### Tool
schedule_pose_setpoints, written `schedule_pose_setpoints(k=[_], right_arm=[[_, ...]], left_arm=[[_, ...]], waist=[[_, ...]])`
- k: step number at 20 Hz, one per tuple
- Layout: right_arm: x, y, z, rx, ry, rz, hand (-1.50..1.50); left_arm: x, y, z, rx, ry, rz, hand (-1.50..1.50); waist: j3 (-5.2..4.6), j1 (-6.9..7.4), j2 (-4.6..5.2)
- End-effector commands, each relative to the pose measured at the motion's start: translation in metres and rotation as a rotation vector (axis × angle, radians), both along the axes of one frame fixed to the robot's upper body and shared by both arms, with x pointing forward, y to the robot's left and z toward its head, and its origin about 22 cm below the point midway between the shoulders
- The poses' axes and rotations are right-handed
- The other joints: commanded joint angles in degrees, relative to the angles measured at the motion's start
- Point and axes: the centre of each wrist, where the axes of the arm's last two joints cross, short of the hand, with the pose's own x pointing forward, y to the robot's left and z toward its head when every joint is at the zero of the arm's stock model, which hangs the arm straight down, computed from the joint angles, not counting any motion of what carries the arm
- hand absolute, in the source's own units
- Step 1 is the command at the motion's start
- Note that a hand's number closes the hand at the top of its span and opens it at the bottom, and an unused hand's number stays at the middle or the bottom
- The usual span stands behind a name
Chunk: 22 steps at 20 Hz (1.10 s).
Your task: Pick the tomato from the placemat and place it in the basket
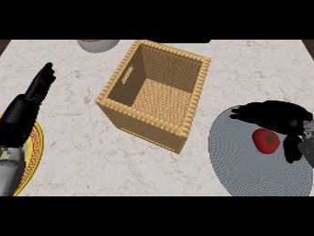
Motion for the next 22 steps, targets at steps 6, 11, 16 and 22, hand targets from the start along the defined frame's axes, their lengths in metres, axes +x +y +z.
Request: schedule_pose_setpoints(k=[6, 11, 16, 22], right_arm=[[0.001, -0.016, -0.024, -0.004, 0.041, 0.008, -1.5], [0.002, -0.017, -0.048, -0.032, 0.042, -0.038, -1.5], [-0.006, -0.029, -0.042, -0.027, 0.041, -0.015, -1.5], [-0.004, -0.033, -0.069, 0.015, 0.099, -0.072, 1.5]], left_arm=[[0.006, 0.001, 0.007, 0.002, 0.0, 0.012, 0.0], [-0.016, -0.003, -0.003, 0.004, -0.008, 0.01, 0.0], [-0.001, 0.014, -0.01, -0.007, -0.001, 0.006, 0.0], [-0.002, -0.014, -0.007, -0.004, 0.006, 0.007, 0.0]], waist=[[0.0, -0.07, 0.0], [0.01, 0.25, 0.0], [-0.02, -0.2, 0.0], [0.0, -0.04, 0.02]])
